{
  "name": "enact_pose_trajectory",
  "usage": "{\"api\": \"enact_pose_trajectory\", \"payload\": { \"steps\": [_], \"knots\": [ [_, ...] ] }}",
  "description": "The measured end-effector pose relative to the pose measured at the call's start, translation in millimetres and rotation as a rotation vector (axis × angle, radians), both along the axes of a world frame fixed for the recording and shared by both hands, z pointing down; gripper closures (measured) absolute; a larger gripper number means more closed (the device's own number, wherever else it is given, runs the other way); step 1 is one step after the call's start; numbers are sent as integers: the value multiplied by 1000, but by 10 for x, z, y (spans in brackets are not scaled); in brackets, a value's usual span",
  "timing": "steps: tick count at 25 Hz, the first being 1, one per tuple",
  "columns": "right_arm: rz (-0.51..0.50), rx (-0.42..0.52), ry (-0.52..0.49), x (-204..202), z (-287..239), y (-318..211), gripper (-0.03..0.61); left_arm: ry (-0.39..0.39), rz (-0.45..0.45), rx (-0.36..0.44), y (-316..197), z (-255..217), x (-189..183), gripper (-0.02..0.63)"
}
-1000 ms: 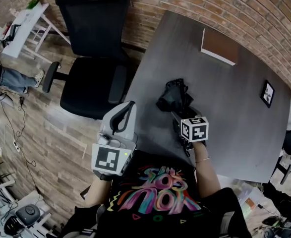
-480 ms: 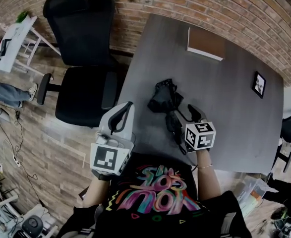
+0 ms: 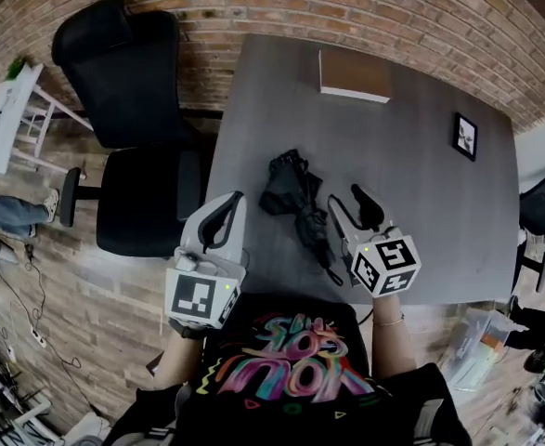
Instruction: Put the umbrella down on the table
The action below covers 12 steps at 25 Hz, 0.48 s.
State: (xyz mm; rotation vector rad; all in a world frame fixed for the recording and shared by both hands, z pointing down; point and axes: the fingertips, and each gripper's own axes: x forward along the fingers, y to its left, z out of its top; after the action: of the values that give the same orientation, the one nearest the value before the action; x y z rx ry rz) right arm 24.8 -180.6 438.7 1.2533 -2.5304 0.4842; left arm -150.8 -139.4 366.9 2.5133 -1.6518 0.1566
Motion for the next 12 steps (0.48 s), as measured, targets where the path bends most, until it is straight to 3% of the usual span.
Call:
{"api": "enact_pose_trajectory", "payload": {
  "steps": [6, 12],
  "knots": [
    [27, 146, -53, 166, -499, 87, 426, 2, 65, 9, -86, -20, 204, 614],
    [70, 208, -82, 336, -749, 208, 465, 13, 89, 1, -109, -28, 306, 614]
  ]
}}
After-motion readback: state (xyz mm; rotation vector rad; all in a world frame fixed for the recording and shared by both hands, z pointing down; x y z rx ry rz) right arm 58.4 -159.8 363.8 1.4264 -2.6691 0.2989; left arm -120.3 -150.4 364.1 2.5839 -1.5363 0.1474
